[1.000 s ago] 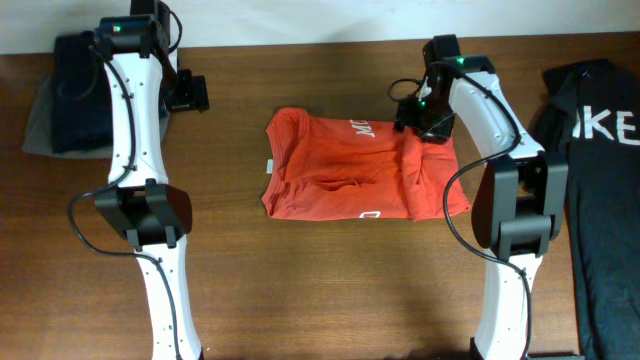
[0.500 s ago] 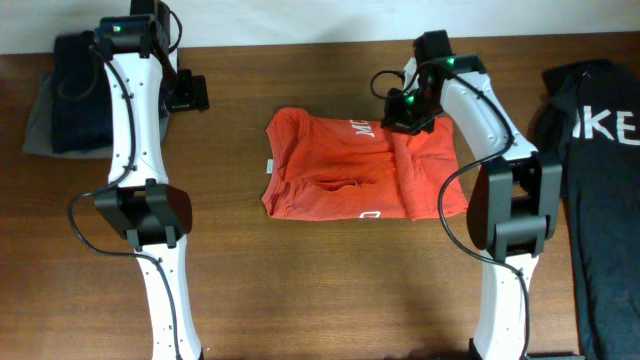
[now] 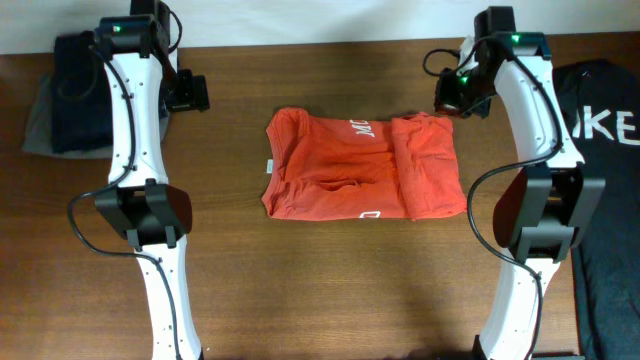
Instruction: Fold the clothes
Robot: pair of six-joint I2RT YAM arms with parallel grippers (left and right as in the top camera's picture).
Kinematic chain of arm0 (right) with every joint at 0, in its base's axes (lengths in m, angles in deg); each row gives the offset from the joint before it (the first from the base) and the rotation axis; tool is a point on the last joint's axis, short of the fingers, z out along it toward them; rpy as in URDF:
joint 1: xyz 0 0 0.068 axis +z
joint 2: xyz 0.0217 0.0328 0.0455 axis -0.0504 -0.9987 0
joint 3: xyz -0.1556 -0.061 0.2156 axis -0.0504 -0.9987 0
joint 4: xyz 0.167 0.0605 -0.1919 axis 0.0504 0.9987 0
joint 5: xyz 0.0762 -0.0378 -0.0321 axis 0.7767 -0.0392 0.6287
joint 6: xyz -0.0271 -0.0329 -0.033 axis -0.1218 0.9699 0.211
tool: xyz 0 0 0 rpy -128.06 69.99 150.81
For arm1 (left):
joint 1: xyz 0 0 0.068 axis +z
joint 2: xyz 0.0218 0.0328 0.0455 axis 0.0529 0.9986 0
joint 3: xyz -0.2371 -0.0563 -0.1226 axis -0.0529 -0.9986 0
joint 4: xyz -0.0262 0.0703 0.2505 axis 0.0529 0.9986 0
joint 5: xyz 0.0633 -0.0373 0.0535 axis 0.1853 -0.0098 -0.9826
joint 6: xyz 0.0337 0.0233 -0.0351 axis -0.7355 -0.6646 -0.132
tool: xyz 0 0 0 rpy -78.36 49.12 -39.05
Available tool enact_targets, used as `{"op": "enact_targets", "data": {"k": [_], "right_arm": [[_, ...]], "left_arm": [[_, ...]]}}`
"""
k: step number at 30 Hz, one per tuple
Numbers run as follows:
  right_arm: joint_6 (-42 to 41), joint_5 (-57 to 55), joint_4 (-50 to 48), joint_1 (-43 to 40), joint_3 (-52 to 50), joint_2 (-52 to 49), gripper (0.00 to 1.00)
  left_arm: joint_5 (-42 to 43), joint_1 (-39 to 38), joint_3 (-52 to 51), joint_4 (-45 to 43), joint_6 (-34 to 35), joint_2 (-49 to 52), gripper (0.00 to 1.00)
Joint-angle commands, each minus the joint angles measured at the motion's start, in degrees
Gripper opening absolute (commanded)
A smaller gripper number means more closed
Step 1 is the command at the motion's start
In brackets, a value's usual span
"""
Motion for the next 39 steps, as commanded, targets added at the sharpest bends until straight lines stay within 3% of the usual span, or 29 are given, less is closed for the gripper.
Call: {"op": "enact_targets", "data": {"k": [1,12,26,31,39], "right_arm": [[-0.9,-1.0,-1.6,0.9,-2.4,-1.8,0.04],[-2.2,3.9,-6.5,1.7,-4.2,-8.4,0.04],[-5.4,4.5,-18.4,3.5,-3.6,-9.8,0.04],[-4.4,4.5,-10.5,0.8,2.8,-6.5,0.04],[6.6,3.9,11.9,-3.0,14.6,-0.5,0.04]], "left_arm": [[2.4,0.0,0.5,-0.1,-0.3,-1.0,0.99],[2.3,0.0,0.5,-0.1,-0.3,-1.0,0.99],[2.3,0.0,0.5,-0.1,-0.3,-1.0,0.99],[2.3,0.0,0.5,-0.1,-0.3,-1.0,0.99],[2.3,0.0,0.5,-0.3,-0.3,-1.0,0.99]]}}
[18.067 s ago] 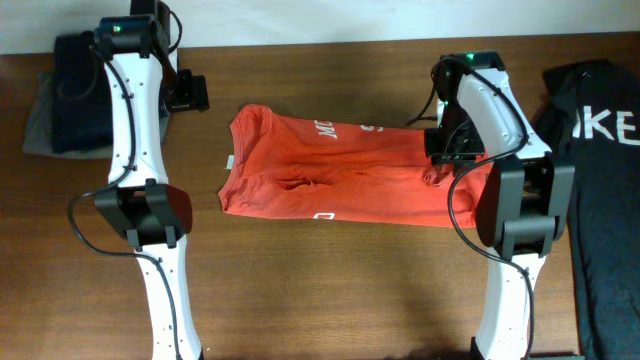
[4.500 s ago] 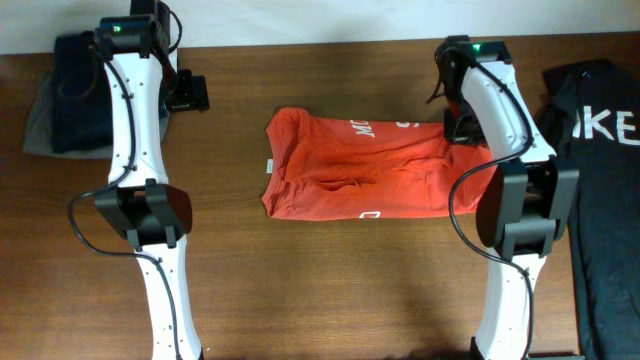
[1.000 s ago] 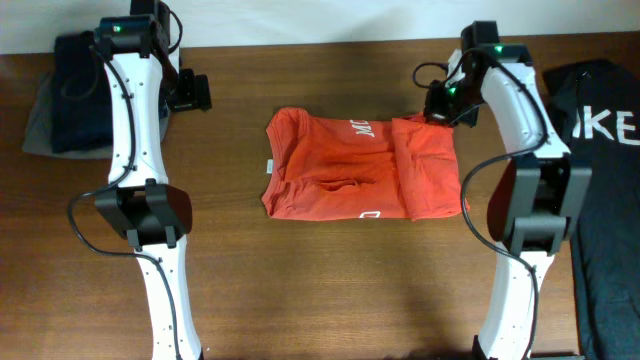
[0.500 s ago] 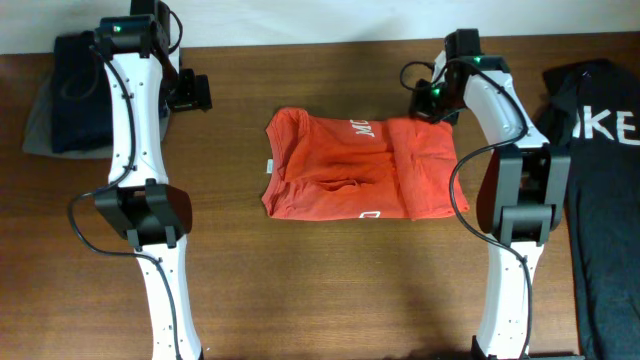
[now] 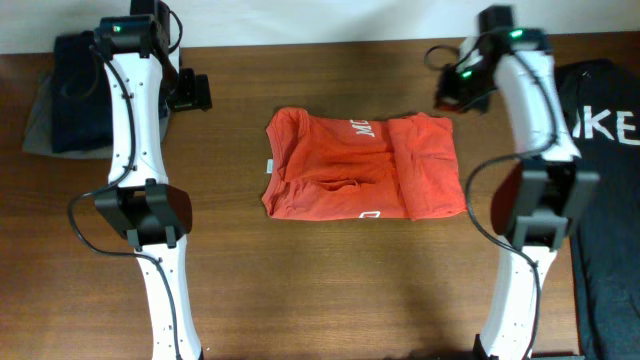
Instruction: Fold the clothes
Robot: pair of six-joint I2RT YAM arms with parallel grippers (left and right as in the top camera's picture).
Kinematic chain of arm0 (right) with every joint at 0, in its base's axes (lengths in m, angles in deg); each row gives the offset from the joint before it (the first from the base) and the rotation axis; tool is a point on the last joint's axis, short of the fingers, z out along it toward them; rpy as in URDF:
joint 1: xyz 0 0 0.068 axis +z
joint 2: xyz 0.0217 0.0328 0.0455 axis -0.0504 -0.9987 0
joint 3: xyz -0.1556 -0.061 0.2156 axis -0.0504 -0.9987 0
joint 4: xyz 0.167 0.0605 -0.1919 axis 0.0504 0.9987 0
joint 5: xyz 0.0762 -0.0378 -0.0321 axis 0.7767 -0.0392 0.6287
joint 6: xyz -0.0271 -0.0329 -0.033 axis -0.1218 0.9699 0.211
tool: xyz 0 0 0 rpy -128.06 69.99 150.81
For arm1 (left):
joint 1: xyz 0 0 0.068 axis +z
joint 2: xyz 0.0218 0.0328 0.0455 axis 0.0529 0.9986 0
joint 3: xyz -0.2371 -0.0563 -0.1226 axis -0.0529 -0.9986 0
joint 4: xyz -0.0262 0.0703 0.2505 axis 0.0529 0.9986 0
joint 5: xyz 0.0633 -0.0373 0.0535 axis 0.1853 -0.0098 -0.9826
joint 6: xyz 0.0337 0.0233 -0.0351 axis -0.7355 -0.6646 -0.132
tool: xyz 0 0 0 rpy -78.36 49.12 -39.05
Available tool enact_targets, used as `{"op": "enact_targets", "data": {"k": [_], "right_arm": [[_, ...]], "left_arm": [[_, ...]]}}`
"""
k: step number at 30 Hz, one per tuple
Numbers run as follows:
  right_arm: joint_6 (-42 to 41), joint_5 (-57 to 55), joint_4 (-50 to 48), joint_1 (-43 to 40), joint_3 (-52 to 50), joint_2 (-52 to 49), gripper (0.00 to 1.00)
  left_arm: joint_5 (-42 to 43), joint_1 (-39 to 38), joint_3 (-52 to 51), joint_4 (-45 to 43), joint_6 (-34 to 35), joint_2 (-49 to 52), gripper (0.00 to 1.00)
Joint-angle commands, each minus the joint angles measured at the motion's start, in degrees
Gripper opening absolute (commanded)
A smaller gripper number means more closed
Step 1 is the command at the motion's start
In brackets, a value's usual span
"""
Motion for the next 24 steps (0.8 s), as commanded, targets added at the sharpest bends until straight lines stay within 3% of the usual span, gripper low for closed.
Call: {"op": "enact_targets", "data": {"k": [1,5,14,24], "right_arm": [[7.7,-0.3,8.3,-0.9,4.0,5.1,0.04],[10.1,-0.8,12.7,0.2,0.6,4.2,0.04],[6.6,-2.1,-0.6,4.9,-19.5,4.1,0.04],[3.2,-2.1,-7.6,6.8,-27.5,4.1,0.04]], "left_arm": [[0.8,0.0,0.5,-0.2,-0.3,-1.0,0.99],[0.8,0.0,0.5,-0.2,-0.3,-1.0,0.99],[0.8,0.0,0.5,0.3,-0.3,-1.0,0.99],[0.8,0.0,0.5,0.3,-0.3,-1.0,0.99]]}}
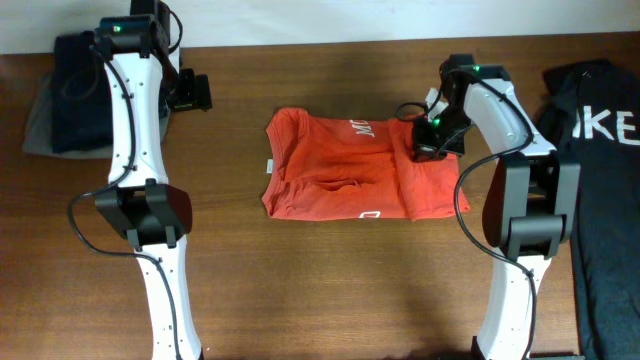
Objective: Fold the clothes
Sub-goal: 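Lower the right gripper onto the folded shirt's right side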
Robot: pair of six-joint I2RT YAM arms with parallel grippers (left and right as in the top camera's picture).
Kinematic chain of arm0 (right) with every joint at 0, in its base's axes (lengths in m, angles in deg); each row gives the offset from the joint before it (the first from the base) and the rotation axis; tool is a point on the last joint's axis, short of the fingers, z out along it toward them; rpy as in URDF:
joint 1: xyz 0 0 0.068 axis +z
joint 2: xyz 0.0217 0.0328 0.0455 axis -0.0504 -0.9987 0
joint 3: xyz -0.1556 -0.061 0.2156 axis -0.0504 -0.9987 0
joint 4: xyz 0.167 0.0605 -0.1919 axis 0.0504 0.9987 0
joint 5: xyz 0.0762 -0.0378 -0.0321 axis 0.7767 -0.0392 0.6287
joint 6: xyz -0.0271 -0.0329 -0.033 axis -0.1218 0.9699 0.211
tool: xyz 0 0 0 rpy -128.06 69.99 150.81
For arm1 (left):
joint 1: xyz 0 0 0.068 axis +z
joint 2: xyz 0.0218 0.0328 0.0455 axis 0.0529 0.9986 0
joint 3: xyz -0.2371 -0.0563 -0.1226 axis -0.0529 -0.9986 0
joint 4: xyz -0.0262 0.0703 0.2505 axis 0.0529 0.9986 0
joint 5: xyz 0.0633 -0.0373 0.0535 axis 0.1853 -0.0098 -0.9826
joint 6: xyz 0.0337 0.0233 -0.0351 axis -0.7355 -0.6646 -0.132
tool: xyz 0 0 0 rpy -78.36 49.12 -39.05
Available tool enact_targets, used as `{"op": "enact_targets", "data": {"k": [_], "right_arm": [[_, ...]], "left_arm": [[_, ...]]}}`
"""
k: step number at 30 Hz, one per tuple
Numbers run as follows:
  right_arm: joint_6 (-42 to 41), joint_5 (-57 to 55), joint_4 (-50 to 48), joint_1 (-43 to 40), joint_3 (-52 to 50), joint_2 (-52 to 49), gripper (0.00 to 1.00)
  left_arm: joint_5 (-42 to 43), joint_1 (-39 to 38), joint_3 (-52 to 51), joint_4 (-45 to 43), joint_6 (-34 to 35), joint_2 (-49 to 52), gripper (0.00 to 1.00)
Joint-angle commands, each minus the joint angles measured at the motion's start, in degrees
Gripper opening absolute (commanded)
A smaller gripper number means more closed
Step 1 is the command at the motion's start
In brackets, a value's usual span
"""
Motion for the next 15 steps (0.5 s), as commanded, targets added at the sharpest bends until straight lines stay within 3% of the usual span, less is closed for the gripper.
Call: {"op": "enact_targets", "data": {"k": [1,11,15], "right_arm": [[-1.6,-0.5,-1.8,1.5,-2.7,-0.2,0.04],[-4.5,5.4,-6.0,5.2,-3.7,-0.2,0.04],[-5.4,5.2,-2.6,4.5,-0.2,0.1,0.04]], "left_arm": [[0.6,0.0,0.5,0.1,-0.3,-1.0,0.99],[0.6,0.0,0.5,0.1,-0.3,-1.0,0.99],[0.6,0.0,0.5,0.1,-0.3,-1.0,0.99]]}}
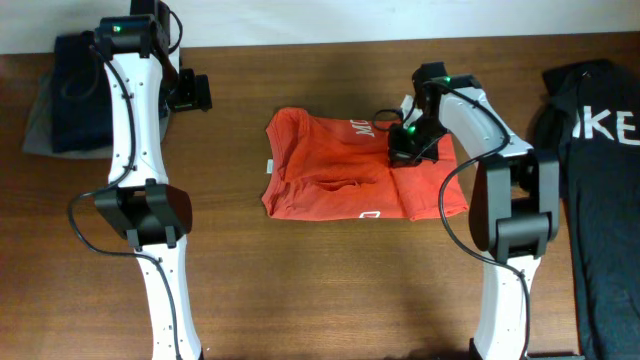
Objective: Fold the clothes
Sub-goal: 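Lower the right gripper onto the folded shirt's right side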
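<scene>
An orange shirt (340,170) lies partly folded in the middle of the wooden table (320,290), with its right part doubled over as a flap (430,180). My right gripper (404,146) is low over the shirt's upper middle, at the flap's left edge. The overhead view does not show how its jaws stand. My left gripper (188,92) hangs well off the shirt to the upper left, over bare wood, and its jaws are also unreadable.
A pile of dark and grey clothes (55,100) lies at the table's far left corner. A black garment with white letters (600,140) is spread along the right edge. The two arm bases stand near the front, left and right of the shirt.
My right gripper has moved a little further left and up over the shirt, from the flap's top to its left edge. The left arm and the shirt look unchanged.
My right gripper first hung off the shirt's upper right corner and stayed there at the second moment. Then it was over the folded flap's top, and now it is further left over the shirt. The left arm never moved.
</scene>
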Robot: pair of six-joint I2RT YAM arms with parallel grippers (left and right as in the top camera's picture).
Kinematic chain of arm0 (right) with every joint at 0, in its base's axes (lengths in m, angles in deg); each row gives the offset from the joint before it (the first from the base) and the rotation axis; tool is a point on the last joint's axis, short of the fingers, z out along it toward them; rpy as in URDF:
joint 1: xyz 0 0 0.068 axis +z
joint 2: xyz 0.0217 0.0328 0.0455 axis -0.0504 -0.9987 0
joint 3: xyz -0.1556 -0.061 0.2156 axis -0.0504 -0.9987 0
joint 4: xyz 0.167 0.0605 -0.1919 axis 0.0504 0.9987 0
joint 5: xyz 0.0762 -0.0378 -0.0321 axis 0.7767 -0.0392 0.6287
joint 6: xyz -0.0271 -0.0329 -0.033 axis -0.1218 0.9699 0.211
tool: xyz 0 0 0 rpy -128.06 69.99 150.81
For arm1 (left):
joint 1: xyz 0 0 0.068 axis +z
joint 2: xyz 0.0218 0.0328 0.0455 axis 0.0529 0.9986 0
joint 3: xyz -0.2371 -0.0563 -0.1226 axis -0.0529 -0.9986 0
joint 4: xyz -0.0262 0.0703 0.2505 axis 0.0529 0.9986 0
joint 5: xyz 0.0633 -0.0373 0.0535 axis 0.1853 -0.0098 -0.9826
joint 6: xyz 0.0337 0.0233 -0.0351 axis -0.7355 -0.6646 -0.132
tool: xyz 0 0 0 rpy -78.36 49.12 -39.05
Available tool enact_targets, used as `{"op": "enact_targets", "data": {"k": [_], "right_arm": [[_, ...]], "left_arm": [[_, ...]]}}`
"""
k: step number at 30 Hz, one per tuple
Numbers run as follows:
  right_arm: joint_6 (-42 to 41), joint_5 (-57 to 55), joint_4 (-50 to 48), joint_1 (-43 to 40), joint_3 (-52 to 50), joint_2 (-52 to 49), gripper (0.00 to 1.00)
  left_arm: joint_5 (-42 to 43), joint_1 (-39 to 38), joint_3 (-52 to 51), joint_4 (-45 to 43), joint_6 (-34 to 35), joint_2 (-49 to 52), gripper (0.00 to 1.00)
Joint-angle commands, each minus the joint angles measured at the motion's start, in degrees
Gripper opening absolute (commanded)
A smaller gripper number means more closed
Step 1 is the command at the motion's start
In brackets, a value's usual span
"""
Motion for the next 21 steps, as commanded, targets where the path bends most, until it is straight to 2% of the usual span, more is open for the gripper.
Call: {"op": "enact_targets", "data": {"k": [1,8,9,12,16,21], "right_arm": [[-1.0,0.5,3.5,-0.9,4.3,0.3,0.04],[0.7,-12.7,18.9,-5.6,13.8,4.6,0.04],[3.9,-12.7,21.7,-6.6,14.3,5.4,0.04],[6.1,-13.0,26.6,-7.4,13.8,5.4,0.04],[5.9,-13.8,27.8,-6.6,9.6,5.3,0.04],[4.7,-13.8,23.3,-4.6,1.5,5.3,0.04]], "left_arm": [[0.6,0.0,0.5,0.1,-0.3,-1.0,0.99],[0.6,0.0,0.5,0.1,-0.3,-1.0,0.99],[0.6,0.0,0.5,0.0,-0.3,-1.0,0.99],[0.6,0.0,0.5,-0.1,-0.3,-1.0,0.99],[0.6,0.0,0.5,-0.1,-0.3,-1.0,0.99],[0.6,0.0,0.5,0.1,-0.3,-1.0,0.99]]}}
